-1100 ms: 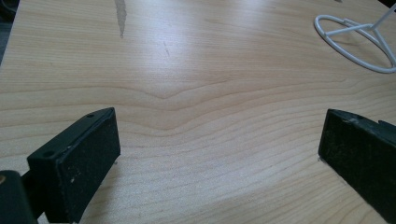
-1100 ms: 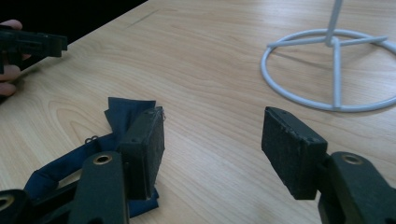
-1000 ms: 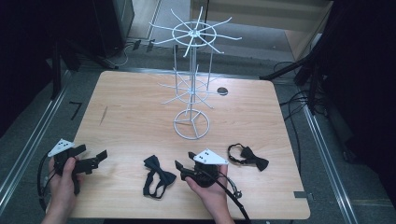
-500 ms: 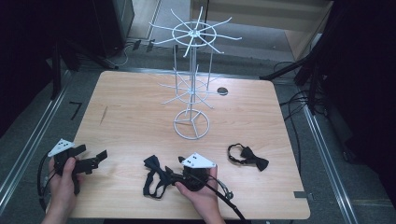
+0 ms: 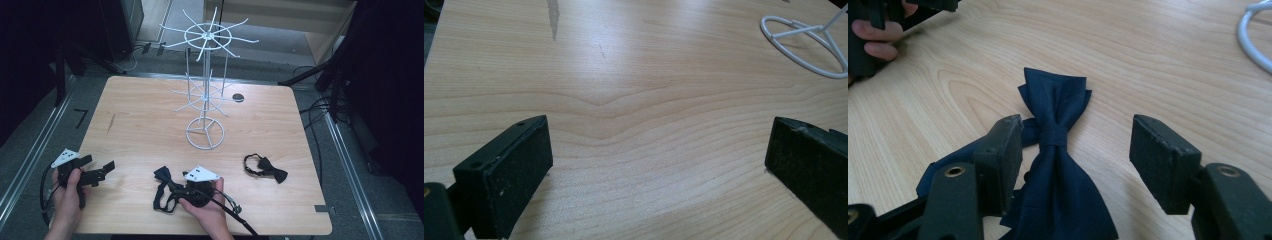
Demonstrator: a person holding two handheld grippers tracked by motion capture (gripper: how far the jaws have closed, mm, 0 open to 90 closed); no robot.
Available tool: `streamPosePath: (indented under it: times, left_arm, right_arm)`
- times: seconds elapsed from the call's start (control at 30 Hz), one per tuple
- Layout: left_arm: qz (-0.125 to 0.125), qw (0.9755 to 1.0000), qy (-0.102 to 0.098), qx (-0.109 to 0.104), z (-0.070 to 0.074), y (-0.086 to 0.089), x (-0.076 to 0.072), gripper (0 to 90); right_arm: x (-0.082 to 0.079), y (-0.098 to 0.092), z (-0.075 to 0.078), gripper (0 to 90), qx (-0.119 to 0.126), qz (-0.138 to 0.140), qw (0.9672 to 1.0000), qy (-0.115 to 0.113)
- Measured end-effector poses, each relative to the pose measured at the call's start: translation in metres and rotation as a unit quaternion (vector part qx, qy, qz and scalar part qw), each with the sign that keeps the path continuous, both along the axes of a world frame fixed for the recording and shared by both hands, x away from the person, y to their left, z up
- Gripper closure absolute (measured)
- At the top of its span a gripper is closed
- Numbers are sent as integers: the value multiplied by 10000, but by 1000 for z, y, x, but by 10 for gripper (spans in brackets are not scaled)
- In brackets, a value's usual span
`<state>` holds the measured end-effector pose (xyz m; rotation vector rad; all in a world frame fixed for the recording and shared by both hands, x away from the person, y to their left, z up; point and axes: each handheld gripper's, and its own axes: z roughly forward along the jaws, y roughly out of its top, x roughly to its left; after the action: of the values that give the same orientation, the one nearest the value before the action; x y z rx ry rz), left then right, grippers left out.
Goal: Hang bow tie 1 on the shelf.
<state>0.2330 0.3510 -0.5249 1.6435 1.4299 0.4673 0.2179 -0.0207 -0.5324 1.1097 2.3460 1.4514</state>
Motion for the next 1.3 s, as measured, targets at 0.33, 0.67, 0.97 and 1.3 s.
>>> streamPosePath:
  times: [0.33,0.67,0.97,1.3]
  left_arm:
    - [-4,10000,6,5,0,0,0,0]
    - [-2,10000,5,0,0,0,0,0]
    - [15,10000,0,8,0,0,0,0]
    - [16,10000,-7,7,0,0,0,0]
  right_arm:
    - [-1,12,-7,364,-252,136,9995,143]
    - [-3,22,-9,485,-616,168,9979,65]
    - [-5,23,-9,667,-829,14,9965,-104]
    - [-5,17,-8,765,-585,-28,9982,-86]
